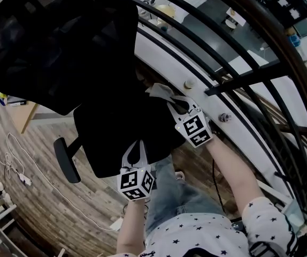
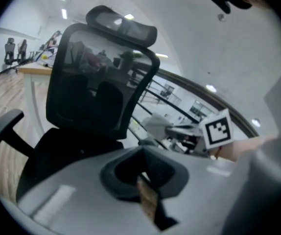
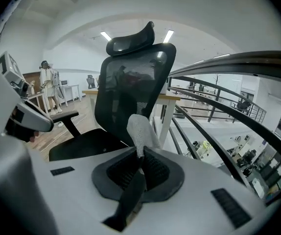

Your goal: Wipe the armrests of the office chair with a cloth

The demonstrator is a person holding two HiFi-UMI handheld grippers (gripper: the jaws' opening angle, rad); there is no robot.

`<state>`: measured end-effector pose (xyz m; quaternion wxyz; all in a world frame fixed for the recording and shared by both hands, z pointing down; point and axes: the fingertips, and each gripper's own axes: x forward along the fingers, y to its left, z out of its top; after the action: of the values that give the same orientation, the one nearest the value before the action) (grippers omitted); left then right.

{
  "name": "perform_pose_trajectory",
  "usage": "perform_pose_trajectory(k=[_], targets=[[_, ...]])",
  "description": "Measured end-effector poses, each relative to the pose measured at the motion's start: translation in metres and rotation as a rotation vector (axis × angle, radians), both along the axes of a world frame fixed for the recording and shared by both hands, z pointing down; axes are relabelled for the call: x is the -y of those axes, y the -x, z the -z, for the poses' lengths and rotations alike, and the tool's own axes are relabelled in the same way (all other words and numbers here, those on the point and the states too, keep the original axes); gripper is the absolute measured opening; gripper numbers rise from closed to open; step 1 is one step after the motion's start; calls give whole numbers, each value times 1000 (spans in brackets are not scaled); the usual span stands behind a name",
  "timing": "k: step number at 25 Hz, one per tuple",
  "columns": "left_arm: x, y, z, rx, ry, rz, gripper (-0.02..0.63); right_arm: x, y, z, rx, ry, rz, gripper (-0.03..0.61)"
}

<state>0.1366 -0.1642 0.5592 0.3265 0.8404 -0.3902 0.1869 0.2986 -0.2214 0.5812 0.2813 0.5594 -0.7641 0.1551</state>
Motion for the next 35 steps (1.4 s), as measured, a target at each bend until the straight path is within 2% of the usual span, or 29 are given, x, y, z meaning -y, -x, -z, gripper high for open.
perform_pose_trajectory(k=[15, 27, 35], targets=[[3, 5, -24, 8, 53, 7, 7, 25, -4, -49, -60, 89, 20, 28], [-2, 7, -28, 7, 61, 6, 8, 10, 8, -82, -60, 193, 50, 28], [-10, 9, -27, 8, 57, 9, 8, 7, 11, -87, -71, 215, 57, 28]])
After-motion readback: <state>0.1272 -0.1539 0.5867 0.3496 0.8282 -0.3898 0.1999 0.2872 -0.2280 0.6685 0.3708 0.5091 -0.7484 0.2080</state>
